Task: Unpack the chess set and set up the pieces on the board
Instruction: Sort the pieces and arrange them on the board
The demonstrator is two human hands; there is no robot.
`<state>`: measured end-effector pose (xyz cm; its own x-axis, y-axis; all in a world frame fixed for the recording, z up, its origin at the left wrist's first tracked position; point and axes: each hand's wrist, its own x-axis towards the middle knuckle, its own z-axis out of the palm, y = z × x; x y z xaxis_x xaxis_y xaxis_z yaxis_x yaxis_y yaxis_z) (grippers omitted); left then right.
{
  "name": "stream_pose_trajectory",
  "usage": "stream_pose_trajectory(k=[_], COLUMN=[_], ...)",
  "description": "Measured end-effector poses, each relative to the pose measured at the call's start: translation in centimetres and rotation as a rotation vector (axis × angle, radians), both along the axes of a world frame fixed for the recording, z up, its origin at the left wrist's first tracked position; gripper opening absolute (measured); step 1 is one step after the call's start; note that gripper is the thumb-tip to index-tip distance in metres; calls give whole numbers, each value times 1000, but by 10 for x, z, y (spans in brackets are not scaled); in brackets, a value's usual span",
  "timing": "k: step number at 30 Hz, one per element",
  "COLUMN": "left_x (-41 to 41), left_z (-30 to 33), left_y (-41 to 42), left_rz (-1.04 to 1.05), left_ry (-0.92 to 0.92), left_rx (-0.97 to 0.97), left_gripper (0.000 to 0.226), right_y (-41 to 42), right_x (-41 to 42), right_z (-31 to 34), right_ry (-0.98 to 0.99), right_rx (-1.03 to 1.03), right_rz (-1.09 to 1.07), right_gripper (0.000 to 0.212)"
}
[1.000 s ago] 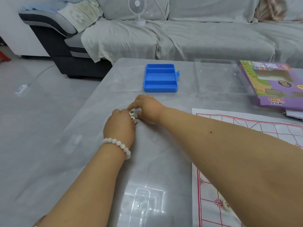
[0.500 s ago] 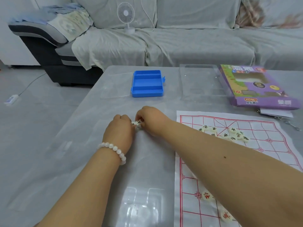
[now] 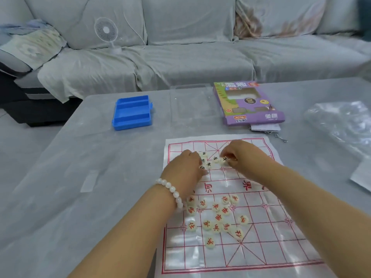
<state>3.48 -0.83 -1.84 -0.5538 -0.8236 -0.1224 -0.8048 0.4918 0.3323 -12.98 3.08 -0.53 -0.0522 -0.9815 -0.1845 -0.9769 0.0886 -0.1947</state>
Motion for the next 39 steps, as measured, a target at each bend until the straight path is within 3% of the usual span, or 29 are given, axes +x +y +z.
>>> stream_pose_trajectory(k=[6, 10, 14, 19, 23, 29, 39], left_x=[-34, -41, -31, 9, 39, 48, 51], left_z=[-6, -10, -11, -14, -26, -46, -52], left_y=[4, 4, 5, 2, -7, -4, 0], left_rz=[-119, -112, -91, 0, 20, 6, 73], left_ry=[-122, -136, -59, 87, 40, -10, -78], left_rx=[-26, -49, -87, -177, -254, -141, -153], left_gripper=[31, 34, 30, 34, 38, 48, 50], right_y=[5, 13, 17, 19, 22, 27, 26], right_x=[-20, -33, -41, -45, -45, -52, -40], right_z=[-17, -23, -37, -42, -42, -41, -47], right_ry=[68, -85, -49, 71, 154, 109, 170], right_rx=[89, -120, -233, -249, -231, -170, -156], right_rz=[-1, -64, -6, 38, 64, 49, 68], right_gripper=[39, 43, 38, 39, 43, 46, 46])
